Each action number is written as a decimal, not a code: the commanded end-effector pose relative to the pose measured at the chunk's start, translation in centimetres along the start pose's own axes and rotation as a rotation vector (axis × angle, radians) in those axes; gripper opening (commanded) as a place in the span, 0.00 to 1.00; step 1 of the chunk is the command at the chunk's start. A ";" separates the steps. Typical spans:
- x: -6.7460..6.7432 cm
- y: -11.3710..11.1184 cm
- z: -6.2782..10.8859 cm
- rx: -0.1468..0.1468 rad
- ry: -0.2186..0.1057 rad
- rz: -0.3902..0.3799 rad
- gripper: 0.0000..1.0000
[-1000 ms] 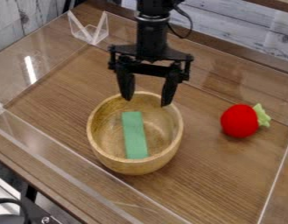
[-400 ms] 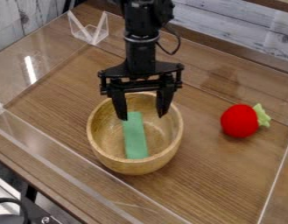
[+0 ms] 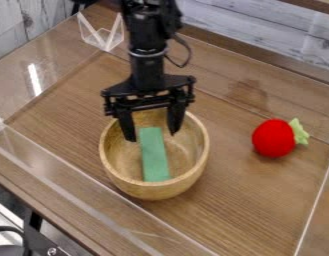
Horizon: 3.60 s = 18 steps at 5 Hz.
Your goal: Remove the green stick from the brown bowl and put it on the table
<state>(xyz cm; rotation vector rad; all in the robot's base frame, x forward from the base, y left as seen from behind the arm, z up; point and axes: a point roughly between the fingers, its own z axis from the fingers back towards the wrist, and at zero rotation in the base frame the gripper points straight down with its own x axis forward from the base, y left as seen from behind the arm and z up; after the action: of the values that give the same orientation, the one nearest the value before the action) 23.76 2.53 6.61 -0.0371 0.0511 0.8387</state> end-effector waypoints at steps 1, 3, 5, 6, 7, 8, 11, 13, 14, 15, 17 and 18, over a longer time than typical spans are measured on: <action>1.4 0.5 0.4 -0.045 -0.032 -0.013 1.00; 2.4 0.7 -0.2 -0.056 -0.027 -0.034 1.00; 1.8 -0.7 -3.6 -0.085 -0.028 -0.016 0.00; 1.4 -1.5 -4.2 -0.100 -0.039 -0.027 1.00; 1.3 -2.0 -4.7 -0.101 -0.053 -0.033 1.00; 1.4 -0.7 -4.9 -0.097 -0.066 -0.049 1.00; 2.1 0.7 -3.8 -0.046 -0.111 -0.072 1.00; 2.7 0.8 -3.0 -0.038 -0.125 -0.097 0.00; 2.7 0.4 -2.5 -0.039 -0.129 -0.111 0.00; 2.3 1.1 -1.6 -0.044 -0.135 -0.128 0.00; 1.6 1.2 0.3 -0.062 -0.143 -0.200 0.00; 1.4 0.9 0.6 -0.063 -0.143 -0.246 0.00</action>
<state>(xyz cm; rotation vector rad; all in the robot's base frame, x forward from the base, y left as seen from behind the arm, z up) 23.09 4.10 5.64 -0.0343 -0.0499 0.6025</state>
